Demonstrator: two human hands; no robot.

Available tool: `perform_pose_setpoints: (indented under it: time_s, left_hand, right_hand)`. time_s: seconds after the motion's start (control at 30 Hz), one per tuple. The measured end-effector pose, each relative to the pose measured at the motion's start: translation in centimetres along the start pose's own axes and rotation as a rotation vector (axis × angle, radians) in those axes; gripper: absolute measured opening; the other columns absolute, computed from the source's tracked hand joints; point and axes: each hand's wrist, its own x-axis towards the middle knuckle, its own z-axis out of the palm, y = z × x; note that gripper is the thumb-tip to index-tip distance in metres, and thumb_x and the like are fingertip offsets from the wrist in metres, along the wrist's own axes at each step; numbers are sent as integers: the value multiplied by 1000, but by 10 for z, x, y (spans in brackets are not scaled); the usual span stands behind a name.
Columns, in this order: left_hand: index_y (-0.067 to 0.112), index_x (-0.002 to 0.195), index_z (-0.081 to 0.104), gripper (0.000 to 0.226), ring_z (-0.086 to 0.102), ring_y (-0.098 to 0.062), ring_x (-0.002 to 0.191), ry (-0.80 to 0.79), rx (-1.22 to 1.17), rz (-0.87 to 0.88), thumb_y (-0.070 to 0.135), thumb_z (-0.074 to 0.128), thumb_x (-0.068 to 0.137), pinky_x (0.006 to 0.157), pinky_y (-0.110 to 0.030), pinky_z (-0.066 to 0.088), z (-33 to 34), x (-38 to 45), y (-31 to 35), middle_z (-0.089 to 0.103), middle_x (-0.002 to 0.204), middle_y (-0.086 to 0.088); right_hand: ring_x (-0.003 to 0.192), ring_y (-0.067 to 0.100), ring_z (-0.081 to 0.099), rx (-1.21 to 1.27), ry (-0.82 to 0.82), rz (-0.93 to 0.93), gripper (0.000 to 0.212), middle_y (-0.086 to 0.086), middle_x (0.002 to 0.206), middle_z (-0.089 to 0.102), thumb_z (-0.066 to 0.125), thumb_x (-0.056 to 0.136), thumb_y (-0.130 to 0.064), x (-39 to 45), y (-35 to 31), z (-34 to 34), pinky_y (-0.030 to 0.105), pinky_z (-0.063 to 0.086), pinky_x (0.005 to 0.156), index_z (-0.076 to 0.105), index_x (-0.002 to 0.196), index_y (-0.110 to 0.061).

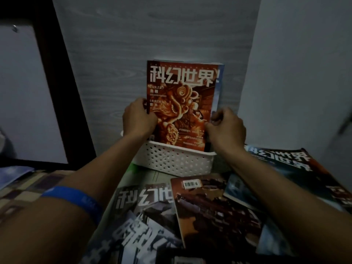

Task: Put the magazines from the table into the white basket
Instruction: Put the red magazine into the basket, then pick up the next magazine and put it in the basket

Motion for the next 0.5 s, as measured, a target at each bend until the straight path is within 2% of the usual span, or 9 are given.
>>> perform_pose_setpoints:
  time_s: [0.07,0.17,0.23,0.27,0.3,0.37,0.4,0.43,0.5]
  left_hand:
    - [24,123,56,34,58,-15,106,-44,-4,76,29,63,90,88,-40,51,-6,-20,1,62,119,3]
    - [28,139,40,51,46,-18,125,-348,131,287,43,56,93,97,-42,41,-21,-60,-7,48,138,2]
    - [28,147,32,60,34,-21,138,-493,88,297,48,52,93,109,-47,34,-40,-83,-10,34,155,-1]
    - [28,146,34,60,33,-21,139,-494,51,280,48,54,93,109,-46,34,-50,-92,-9,34,155,-1]
    - [29,140,42,52,40,-20,134,-462,26,256,46,57,92,105,-43,39,-61,-104,-5,43,148,-2]
    - [36,114,58,26,60,-14,110,-430,13,306,45,61,90,87,-33,50,-84,-132,4,62,115,10]
    - [40,104,60,19,64,-8,99,-495,35,422,50,60,88,80,-30,52,-97,-149,11,64,102,20]
    - [40,102,61,23,64,-2,93,-606,95,582,57,57,87,77,-26,53,-108,-165,21,64,97,25]
    - [37,117,60,45,63,0,95,-830,244,818,68,51,85,80,-28,54,-121,-197,38,67,108,22]
  right_hand:
    - [82,13,61,26,-149,-57,9,-11,87,60,66,89,-26,-12,-3,-11,30,51,68,57,93,-26]
    - [87,5,58,78,-428,-146,11,-8,104,62,65,92,-27,-32,2,-35,15,41,66,63,102,-25]
    - [83,-1,53,28,-480,-187,17,-6,109,60,62,92,-36,-49,1,-63,16,38,65,63,104,-25]
    - [85,1,53,-8,-483,-199,20,-6,109,58,62,92,-40,-56,1,-79,20,41,68,63,106,-26]
    - [90,6,56,-39,-493,-209,24,-7,109,58,62,91,-42,-66,0,-96,25,45,73,62,108,-26]
    - [96,12,62,-97,-575,-246,27,-6,109,63,65,90,-40,-89,0,-132,32,52,80,63,111,-23]
    - [98,14,65,-143,-651,-281,26,-6,110,65,66,90,-37,-100,1,-151,33,53,82,63,112,-24]
    - [101,14,65,-223,-753,-323,27,-5,112,67,66,90,-37,-108,2,-166,33,53,85,64,113,-26]
    - [114,11,59,-430,-1001,-356,38,-9,128,61,66,87,-47,-124,0,-194,34,48,98,60,123,-35]
